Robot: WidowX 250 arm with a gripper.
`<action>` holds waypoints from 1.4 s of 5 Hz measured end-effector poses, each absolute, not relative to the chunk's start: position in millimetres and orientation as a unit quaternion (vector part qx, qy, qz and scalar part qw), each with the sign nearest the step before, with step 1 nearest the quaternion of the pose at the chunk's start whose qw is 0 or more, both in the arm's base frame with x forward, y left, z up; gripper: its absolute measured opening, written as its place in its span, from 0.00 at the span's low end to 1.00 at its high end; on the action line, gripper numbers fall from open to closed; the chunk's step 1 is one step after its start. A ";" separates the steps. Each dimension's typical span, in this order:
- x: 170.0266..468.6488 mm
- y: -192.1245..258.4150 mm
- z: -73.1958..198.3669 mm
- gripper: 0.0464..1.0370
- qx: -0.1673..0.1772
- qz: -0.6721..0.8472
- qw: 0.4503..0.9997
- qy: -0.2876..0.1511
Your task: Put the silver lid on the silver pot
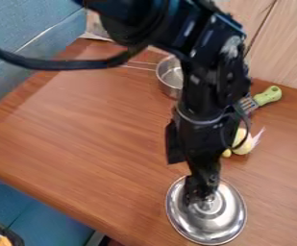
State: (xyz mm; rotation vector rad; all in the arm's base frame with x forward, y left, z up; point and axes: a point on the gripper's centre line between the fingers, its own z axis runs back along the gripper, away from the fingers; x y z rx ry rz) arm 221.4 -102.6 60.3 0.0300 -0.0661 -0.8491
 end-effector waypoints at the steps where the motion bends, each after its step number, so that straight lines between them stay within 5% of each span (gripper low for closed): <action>1: 219.6 -110.1 46.2 0.96 0.002 -0.426 0.904 -0.018; 3: 222.1 -124.6 30.2 0.94 -0.017 -0.456 0.890 -0.021; 5: 228.7 -124.0 30.7 0.39 -0.004 -0.454 0.890 -0.035; 6: 230.4 -124.5 30.6 0.24 -0.004 -0.453 0.891 -0.038; 7: 231.0 -123.6 30.4 0.24 -0.003 -0.448 0.893 -0.041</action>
